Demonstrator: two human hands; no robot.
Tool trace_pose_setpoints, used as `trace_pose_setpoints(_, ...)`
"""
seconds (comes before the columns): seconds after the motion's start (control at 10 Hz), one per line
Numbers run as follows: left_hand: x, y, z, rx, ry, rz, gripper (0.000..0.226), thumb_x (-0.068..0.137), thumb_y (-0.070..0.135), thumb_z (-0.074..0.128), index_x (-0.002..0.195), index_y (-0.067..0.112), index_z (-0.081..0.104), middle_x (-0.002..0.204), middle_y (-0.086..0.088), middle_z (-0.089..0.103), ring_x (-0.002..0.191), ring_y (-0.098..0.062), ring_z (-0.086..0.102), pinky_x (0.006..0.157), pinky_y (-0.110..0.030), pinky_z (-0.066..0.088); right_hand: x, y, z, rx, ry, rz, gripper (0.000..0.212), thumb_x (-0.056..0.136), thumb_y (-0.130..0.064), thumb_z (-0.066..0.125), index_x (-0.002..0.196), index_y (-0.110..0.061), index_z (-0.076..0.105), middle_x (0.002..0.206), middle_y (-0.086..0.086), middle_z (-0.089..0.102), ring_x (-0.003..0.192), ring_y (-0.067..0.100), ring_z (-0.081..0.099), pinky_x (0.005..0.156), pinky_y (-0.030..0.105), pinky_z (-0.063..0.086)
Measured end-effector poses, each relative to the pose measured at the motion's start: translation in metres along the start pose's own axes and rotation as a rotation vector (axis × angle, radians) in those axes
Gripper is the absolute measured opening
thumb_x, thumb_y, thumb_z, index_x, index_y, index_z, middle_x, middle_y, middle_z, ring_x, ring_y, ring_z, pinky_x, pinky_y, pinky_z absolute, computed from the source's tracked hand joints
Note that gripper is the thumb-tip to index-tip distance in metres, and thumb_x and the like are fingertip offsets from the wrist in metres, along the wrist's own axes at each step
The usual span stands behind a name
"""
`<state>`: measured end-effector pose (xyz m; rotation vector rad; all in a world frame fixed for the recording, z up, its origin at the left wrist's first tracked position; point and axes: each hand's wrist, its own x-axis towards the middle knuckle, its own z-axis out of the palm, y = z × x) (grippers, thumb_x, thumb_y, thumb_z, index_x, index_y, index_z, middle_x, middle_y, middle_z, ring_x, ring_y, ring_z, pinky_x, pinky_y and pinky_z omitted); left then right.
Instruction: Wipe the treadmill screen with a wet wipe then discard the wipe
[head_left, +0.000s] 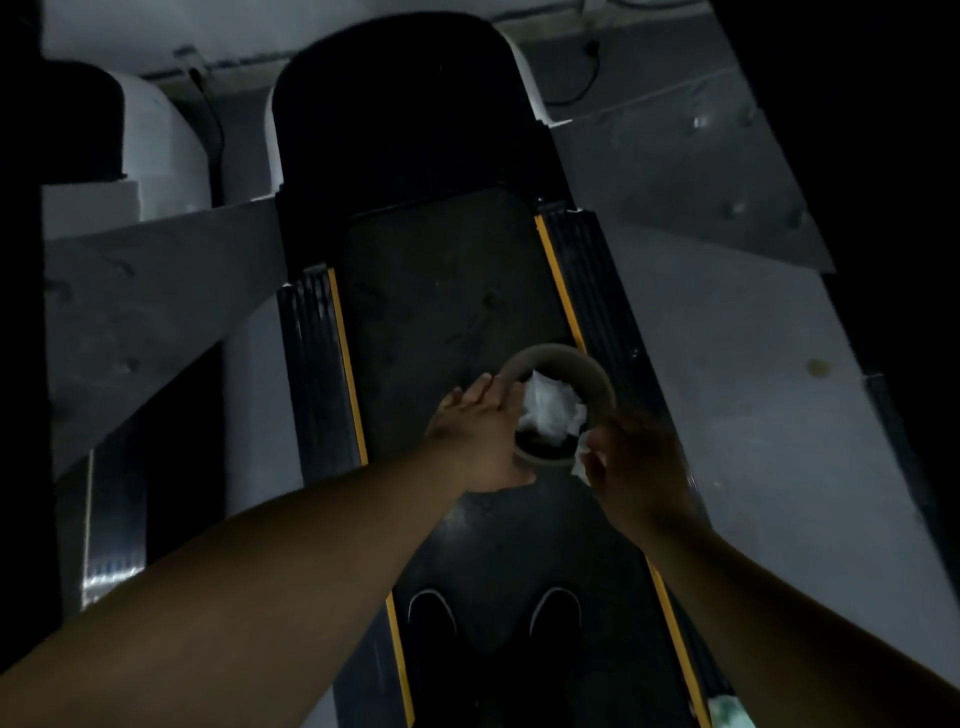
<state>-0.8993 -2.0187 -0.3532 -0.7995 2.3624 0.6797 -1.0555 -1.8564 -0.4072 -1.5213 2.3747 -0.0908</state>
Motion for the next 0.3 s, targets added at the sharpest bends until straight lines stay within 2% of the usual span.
trace_pose_setpoints(0.1,0.027,-0.011,0.02,-0.001,-0.031,-0.002,0.116,0.085,0.065,0.065,0.161,0.02,-0.01,0.172,-0.004,-0.012,0.157,-0.025,-0.009,0.127,-0.048,0.002,0.014,0.003,0.028,0.026,-0.018,0.002,0.016,0.095,-0.033,0.062,0.101,-0.018,0.064,0.113,0.007,0.065,0.102,0.024,0.063,0.084,0.041,0.054)
trace_pose_setpoints(0.2,0.047,-0.021,0.035,-0.016,-0.027,-0.004,0.114,0.085,0.063,0.066,0.162,0.023,-0.007,0.172,-0.003,-0.01,0.157,-0.024,-0.008,0.127,-0.046,0.001,0.035,0.0,0.039,0.078,-0.019,0.0,0.018,0.097,-0.036,0.059,0.102,-0.02,0.064,0.109,0.004,0.067,0.101,0.021,0.064,0.083,0.04,0.056)
trace_pose_setpoints(0.3,0.069,-0.031,0.043,-0.03,-0.025,-0.016,0.113,0.084,0.064,0.066,0.163,0.024,-0.003,0.172,-0.003,-0.006,0.158,-0.024,-0.007,0.126,-0.048,0.002,0.06,0.001,0.057,0.094,-0.013,0.056,0.027,0.096,-0.033,0.062,0.118,-0.017,0.063,0.122,0.009,0.066,0.112,0.024,0.063,0.091,0.042,0.056)
